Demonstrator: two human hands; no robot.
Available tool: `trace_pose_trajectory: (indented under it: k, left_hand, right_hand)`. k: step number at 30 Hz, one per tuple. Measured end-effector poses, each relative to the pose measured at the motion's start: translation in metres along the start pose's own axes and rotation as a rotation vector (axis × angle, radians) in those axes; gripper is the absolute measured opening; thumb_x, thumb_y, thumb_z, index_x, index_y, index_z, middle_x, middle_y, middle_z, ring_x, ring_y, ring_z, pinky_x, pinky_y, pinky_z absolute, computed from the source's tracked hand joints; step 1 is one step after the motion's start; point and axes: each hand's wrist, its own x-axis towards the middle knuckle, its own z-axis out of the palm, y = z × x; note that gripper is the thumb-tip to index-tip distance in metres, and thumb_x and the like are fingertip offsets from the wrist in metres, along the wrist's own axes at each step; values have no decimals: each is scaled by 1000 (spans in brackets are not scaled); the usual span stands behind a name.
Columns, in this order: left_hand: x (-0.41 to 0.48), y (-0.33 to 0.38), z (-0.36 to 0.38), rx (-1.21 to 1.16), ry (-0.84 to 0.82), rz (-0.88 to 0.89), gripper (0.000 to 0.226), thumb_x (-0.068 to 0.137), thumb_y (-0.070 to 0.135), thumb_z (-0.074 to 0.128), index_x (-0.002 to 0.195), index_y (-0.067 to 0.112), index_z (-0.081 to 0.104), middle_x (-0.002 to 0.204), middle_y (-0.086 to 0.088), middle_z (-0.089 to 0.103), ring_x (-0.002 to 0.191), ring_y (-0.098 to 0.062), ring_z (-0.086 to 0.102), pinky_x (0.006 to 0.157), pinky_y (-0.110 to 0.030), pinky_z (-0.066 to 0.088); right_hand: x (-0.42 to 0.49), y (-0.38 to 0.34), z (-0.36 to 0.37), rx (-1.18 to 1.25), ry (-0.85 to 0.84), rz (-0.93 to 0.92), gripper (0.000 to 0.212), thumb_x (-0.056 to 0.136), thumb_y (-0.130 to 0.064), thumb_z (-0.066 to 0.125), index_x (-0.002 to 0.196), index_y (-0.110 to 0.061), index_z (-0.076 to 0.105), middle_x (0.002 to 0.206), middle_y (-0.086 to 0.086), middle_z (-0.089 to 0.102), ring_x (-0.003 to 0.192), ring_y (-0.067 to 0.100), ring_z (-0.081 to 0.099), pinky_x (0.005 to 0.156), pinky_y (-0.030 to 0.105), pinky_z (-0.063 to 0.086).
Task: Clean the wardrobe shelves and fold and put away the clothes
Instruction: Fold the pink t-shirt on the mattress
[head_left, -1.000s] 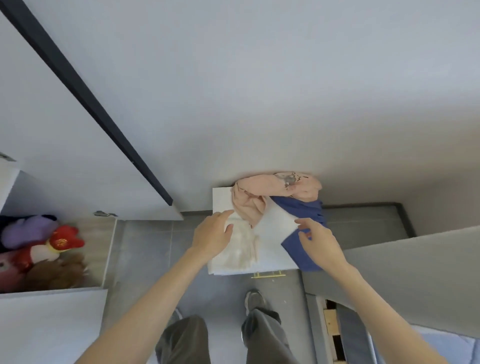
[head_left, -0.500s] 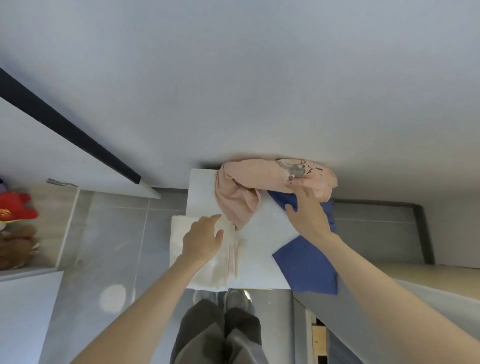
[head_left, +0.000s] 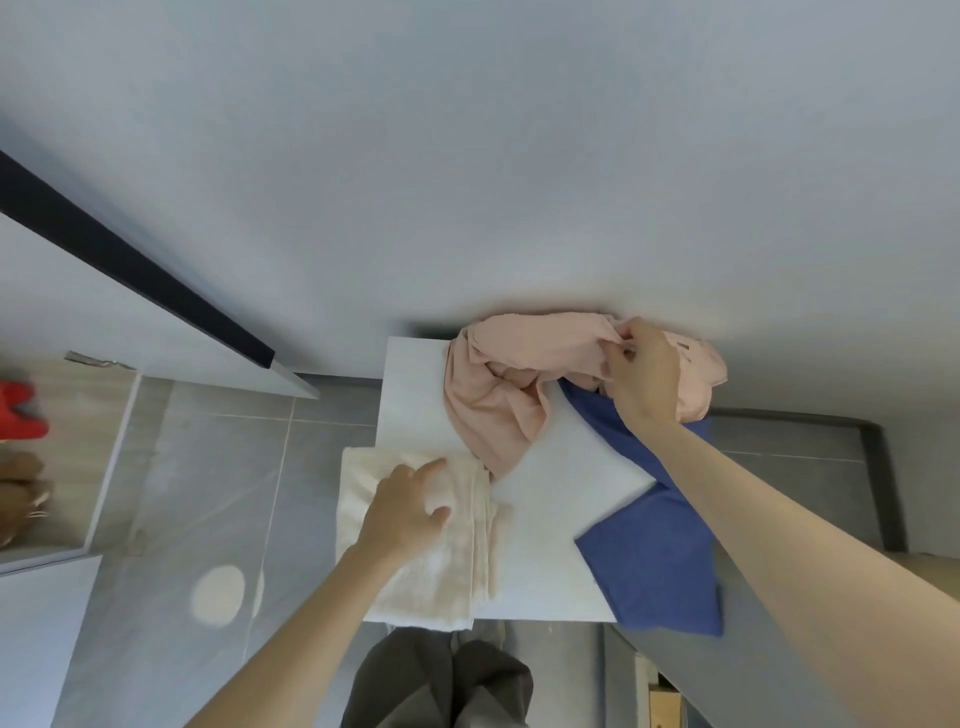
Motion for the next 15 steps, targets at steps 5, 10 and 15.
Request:
trace_pose_trajectory:
  k: [5,10,15]
  left_hand:
    - [-26,38,-49,-211,21,0,66,97,30,51,152,33,16,138,-3,45,122,-18,49,96,-27,41]
    - [-65,106,-116,-407,211,161,79,93,32,59,151,40,6,144,-1,38,128,-18,44,99,-30,39]
    - [-119,176,-182,-494,325,357,95,83,42,70,151,44,4,151,4,29,134,-3,25,92,-3,27]
  right_hand:
    - [-10,-62,-60,151,60,-90,8,93,-8,54,86,-10,55,91,5,58,78,19,51,64,20,37]
    - [-29,-121,-133,244,109,-200,13,91,-2,54,82,-11,55,88,5,57,72,8,47,63,13,36]
    - [-59,-195,-215,388,108,-325,17,89,2,55,82,-13,57,90,1,59,77,4,51,67,18,41]
